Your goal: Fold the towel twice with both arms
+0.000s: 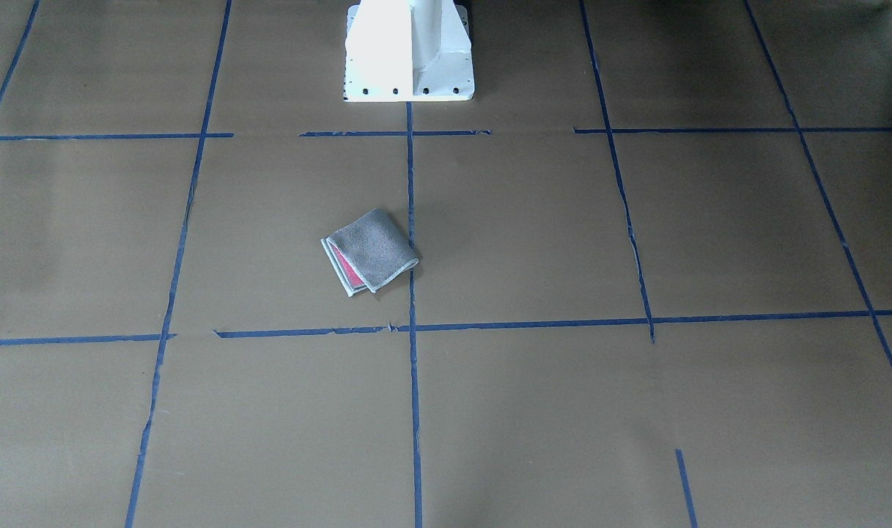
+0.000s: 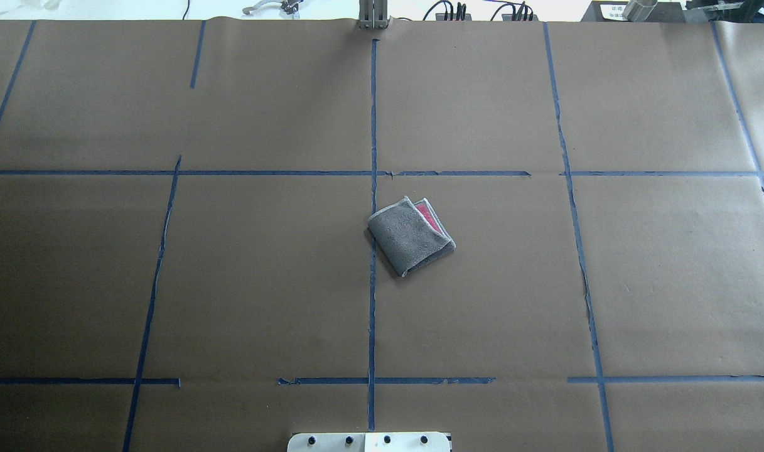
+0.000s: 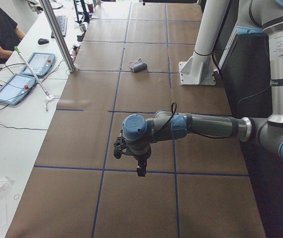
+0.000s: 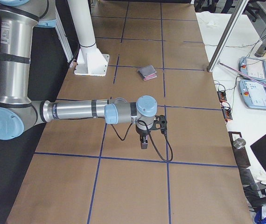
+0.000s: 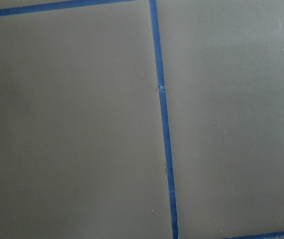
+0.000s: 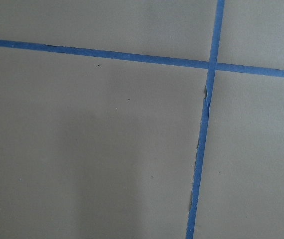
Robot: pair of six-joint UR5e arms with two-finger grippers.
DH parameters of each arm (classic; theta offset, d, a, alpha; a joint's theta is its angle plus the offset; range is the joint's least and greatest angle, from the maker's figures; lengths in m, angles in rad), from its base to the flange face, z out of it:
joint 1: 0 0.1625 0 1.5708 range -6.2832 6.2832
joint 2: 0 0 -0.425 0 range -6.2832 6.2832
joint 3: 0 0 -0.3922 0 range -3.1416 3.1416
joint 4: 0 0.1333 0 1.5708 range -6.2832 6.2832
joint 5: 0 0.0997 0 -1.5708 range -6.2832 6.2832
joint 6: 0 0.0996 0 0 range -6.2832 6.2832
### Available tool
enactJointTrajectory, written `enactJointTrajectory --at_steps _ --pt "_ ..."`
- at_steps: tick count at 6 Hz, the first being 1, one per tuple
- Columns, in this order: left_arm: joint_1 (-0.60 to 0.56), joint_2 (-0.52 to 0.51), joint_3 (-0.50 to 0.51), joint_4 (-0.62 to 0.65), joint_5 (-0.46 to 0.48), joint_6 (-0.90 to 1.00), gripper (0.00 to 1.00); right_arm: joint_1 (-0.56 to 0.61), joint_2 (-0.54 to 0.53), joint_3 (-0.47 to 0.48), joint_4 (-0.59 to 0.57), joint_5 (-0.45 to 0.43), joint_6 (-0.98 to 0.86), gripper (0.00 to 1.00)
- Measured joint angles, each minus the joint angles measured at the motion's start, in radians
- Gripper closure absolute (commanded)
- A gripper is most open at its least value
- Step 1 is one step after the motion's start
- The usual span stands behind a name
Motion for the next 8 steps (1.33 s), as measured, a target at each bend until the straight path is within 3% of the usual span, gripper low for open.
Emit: enactJointTrajectory --at_steps 3,8 --pt "0.001 -0.003 -0.002 -0.078 0.006 -0.016 0.00 0.000 -0.009 0.001 -0.005 0.000 0.002 0.00" --pt "0.002 -0.012 -0.005 -0.084 0.002 -0.024 0.00 0.042 -0.024 -0.006 -0.046 -0.037 -0.001 0.00"
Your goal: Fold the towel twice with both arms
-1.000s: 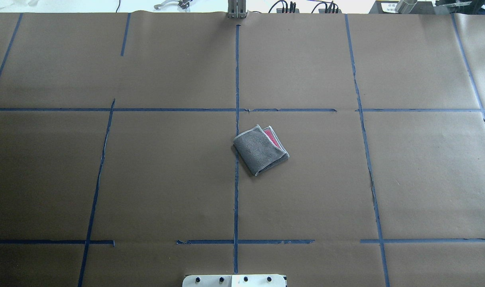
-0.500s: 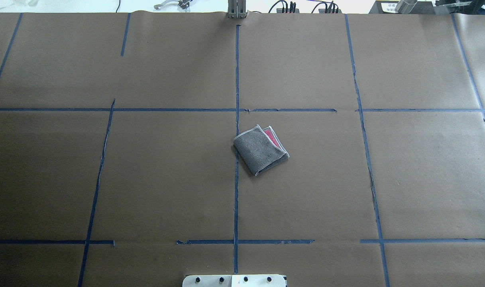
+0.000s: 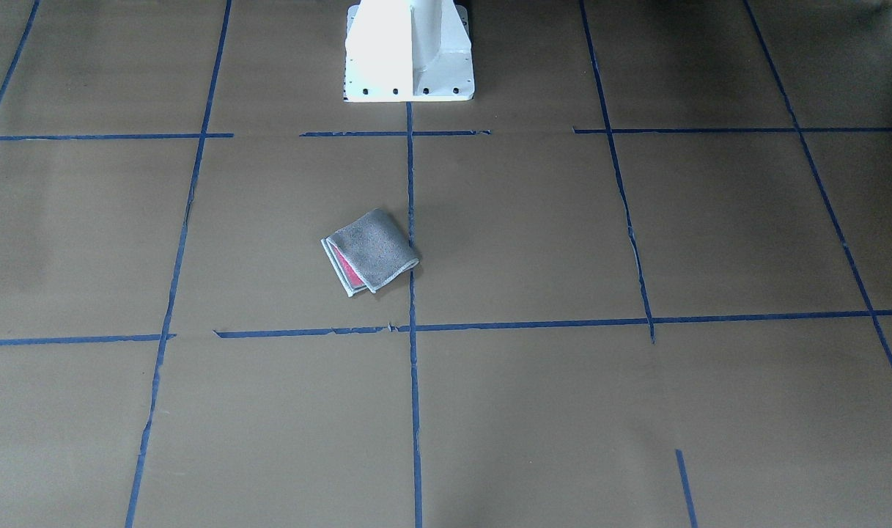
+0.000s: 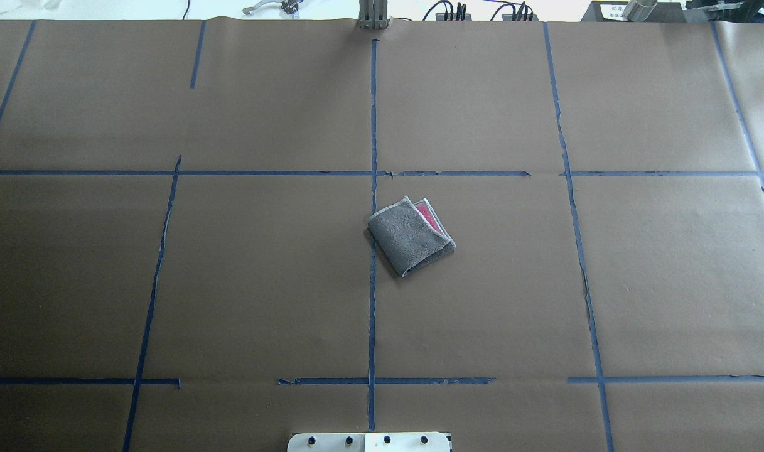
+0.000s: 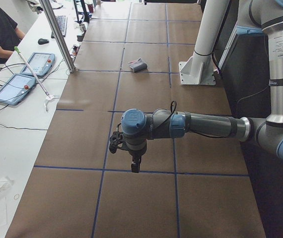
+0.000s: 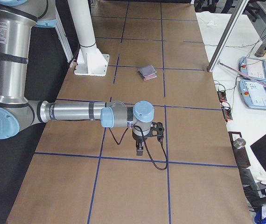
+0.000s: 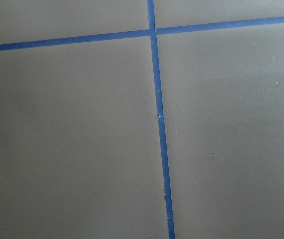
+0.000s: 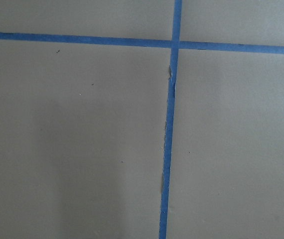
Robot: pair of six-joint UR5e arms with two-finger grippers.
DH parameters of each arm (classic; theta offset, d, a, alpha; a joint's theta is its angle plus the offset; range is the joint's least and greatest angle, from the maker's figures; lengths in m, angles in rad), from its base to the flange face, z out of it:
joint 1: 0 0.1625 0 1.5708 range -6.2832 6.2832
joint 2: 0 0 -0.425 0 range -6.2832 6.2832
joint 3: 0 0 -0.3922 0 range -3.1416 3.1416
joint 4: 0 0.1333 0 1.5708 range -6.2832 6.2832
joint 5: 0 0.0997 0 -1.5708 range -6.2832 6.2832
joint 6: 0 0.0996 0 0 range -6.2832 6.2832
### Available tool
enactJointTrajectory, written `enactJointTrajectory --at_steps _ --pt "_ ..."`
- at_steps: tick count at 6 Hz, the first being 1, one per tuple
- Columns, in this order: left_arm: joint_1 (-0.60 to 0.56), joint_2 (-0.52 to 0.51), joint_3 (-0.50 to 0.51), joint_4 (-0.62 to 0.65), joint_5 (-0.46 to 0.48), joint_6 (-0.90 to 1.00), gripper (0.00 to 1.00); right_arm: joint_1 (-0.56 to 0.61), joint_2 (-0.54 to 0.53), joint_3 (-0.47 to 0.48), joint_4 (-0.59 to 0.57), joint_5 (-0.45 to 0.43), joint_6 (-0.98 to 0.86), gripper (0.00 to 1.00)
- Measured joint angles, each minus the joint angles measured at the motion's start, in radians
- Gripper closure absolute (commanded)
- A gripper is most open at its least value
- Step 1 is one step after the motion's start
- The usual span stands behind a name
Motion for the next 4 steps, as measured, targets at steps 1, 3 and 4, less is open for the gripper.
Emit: enactJointTrajectory --at_steps 1,3,4 --pt "0.000 0.000 0.001 0.001 0.001 0.001 0.00 0.021 0.002 0.021 -0.030 0.003 -0.001 0.00" --pt "0.001 0.003 0.011 0.008 0.005 0.004 0.00 0.031 0.006 0.041 -0.065 0.000 -0.002 0.00" --pt "0.001 0.006 0.009 0.013 0.003 0.003 0.00 0.032 0.002 0.042 -0.070 -0.003 -0.004 0.00"
